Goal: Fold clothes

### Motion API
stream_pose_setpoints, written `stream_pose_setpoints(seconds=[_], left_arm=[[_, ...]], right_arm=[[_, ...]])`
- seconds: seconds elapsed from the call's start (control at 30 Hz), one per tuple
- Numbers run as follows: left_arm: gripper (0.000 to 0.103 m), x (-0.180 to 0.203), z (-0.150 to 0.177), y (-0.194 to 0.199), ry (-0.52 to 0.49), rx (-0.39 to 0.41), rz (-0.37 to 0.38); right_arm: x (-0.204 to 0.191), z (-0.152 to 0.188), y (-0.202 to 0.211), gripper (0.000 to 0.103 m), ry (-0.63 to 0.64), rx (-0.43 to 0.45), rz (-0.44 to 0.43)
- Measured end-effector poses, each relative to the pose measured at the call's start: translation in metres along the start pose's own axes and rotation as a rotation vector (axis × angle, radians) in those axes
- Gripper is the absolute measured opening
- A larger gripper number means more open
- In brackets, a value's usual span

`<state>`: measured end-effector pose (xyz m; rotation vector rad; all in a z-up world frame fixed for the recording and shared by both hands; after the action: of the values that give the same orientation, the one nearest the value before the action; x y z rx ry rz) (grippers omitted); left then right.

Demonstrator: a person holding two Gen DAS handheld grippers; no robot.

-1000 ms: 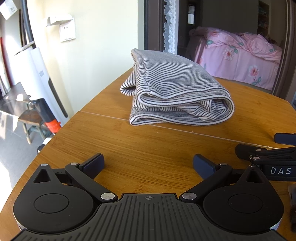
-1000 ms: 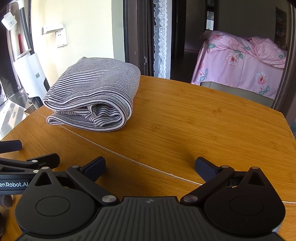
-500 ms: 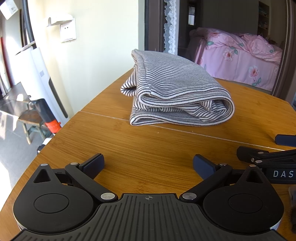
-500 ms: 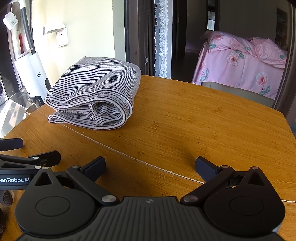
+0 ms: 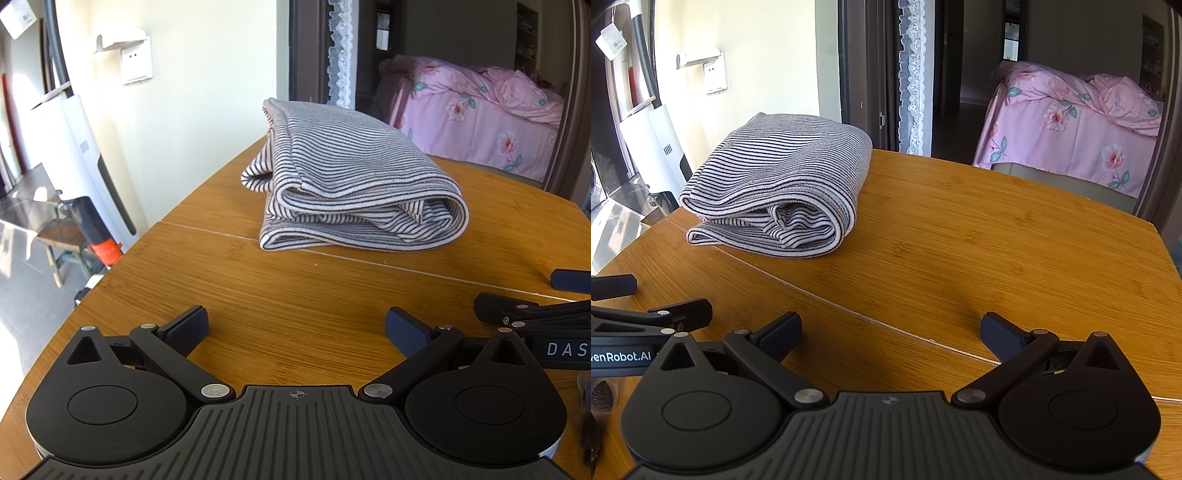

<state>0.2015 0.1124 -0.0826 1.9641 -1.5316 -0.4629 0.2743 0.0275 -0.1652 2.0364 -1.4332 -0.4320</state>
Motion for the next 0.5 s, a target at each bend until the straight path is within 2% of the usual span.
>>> stream_pose_setpoints(seconds=[0.5], left_arm=[[0.103, -0.0020, -0.0015, -0.0021, -0.002, 0.000, 0.001]], right_arm=[[0.0000, -0.0005, -0.0002, 0.103, -0.009, 0.001, 0.008]])
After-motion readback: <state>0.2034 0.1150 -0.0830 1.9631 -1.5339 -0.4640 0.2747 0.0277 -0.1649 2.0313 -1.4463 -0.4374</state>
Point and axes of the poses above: each gripper's, at about its wrist camera, not at the fingertips, and y roughly against the way its jaws point, x to its right, z to its underside, the point moved 8 cm from there along -y, roughly the way its jaws point, and after that the axes turned 8 degrees about z, right-handed, at the moved point
